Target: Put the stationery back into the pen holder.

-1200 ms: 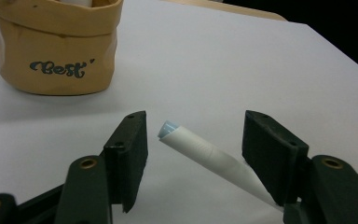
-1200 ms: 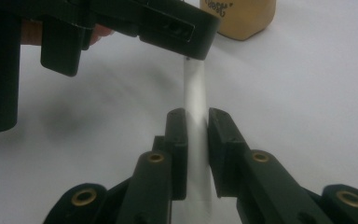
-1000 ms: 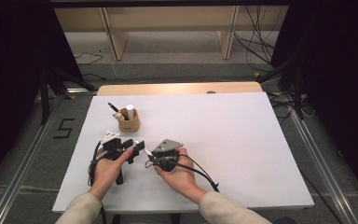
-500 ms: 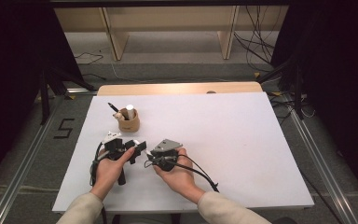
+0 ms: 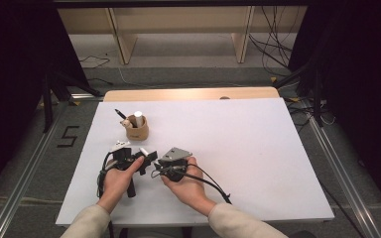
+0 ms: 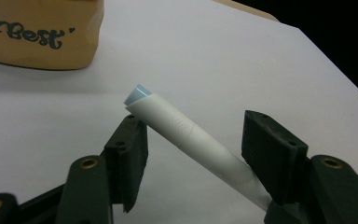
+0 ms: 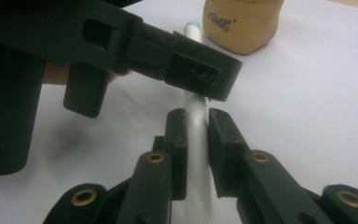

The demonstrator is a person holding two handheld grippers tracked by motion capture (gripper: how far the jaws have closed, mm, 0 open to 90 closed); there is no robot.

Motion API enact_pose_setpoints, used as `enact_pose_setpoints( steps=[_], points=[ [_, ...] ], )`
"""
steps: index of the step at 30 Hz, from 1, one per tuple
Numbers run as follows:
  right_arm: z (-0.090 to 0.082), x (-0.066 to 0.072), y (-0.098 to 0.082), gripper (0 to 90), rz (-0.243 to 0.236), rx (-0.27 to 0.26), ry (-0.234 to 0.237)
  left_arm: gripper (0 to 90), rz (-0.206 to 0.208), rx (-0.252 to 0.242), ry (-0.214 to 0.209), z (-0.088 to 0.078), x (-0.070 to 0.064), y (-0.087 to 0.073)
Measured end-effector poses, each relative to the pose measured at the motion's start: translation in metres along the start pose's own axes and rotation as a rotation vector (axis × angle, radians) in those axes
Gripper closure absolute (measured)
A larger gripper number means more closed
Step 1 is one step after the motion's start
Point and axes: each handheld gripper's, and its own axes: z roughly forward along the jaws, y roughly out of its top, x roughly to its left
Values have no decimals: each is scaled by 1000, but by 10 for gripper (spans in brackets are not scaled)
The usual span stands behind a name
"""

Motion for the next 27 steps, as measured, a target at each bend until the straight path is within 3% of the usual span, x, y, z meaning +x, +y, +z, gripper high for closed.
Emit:
enact_pose_setpoints(
  steps=[6,12,15,23,27],
  points=[
    [0,0,0,792,7,-5,-3,561,-36,-10,-46,-1,-1,1],
    [0,-2,1,792,14,-2,-6,710,-73,-60,-119,-6,-6,4],
    [-1,-3,3,792,24,-15,-7,769,-65,-98,-161,-10,-11,8],
    [-8,-5,14,782,23,-49,2,780,-26,-144,-166,-16,-17,16],
    [-6,-6,11,660,12,-38,5,780,6,-175,-142,-19,-15,20]
  ],
)
